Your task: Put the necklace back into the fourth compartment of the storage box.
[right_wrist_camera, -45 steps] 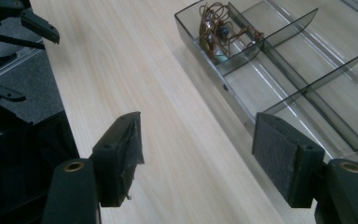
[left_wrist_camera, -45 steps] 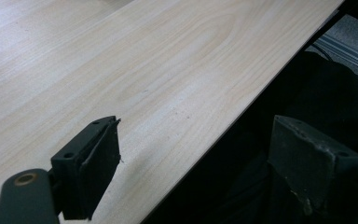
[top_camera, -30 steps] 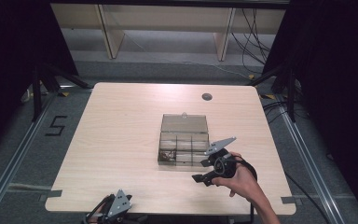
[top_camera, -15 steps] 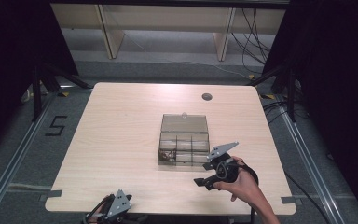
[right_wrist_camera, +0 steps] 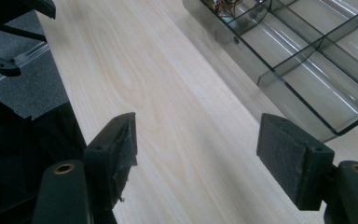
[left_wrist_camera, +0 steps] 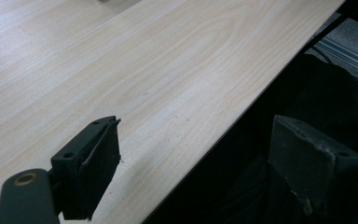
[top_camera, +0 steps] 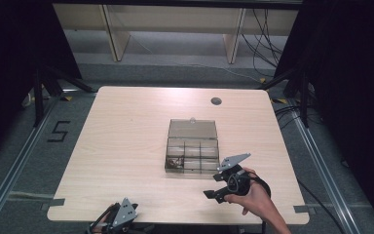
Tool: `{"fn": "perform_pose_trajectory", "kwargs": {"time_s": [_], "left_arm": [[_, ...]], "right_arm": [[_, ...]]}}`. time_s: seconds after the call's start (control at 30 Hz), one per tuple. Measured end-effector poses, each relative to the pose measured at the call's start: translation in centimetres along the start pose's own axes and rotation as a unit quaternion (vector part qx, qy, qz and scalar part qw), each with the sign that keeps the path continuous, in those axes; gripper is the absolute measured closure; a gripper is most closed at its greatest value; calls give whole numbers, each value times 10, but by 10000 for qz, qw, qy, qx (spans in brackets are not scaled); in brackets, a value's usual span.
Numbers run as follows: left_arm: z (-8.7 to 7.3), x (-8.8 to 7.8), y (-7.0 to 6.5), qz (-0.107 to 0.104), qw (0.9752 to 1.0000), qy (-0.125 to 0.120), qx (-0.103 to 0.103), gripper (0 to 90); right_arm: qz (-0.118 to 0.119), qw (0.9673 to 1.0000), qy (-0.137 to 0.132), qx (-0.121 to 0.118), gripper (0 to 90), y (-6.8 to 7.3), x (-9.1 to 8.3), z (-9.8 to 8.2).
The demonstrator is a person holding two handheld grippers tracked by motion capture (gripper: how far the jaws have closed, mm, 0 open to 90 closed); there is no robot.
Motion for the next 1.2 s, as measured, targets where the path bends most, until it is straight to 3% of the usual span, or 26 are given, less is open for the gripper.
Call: {"fn": "perform_pose_trajectory", "kwargs": {"time_s": [0.1, 0.53, 0.6, 0.67, 0.73, 1.0, 1.2], "left_arm": [[1, 0, 0, -2, 10000, -19, -1, 159], [0, -1, 1, 15, 10000, 7, -2, 159], [0, -1, 2, 25, 10000, 21, 4, 159], [0, -2, 1, 28, 10000, 3, 36, 159], [0, -3, 2, -26, 9999, 59, 143, 159], [-1, -1, 2, 25, 10000, 34, 19, 159], [-1, -1, 1, 23, 10000, 30, -6, 159]], "right_arm": [[-43, 9999, 13, 132, 296, 1, -2, -3], [-23, 9999, -14, 153, 271, 1, -1, -12], [38, 9997, 19, 261, 271, 3, -1, -15], [36, 9999, -49, 101, 268, 0, 0, -14], [22, 9998, -30, 219, 260, 1, -1, -16], [9, 9996, -102, 271, 256, 0, -3, -24], [67, 9998, -111, 149, 256, 0, -3, -30]]}}
Point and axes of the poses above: each handheld gripper's, and its own axes: x roughly forward along the jaws, z roughly out of its top, y roughly to its left, the point moved 10 cm from there along x, roughly forward along the jaws, and after that the axes turned 13 degrees about x, right-handed, at the moved point
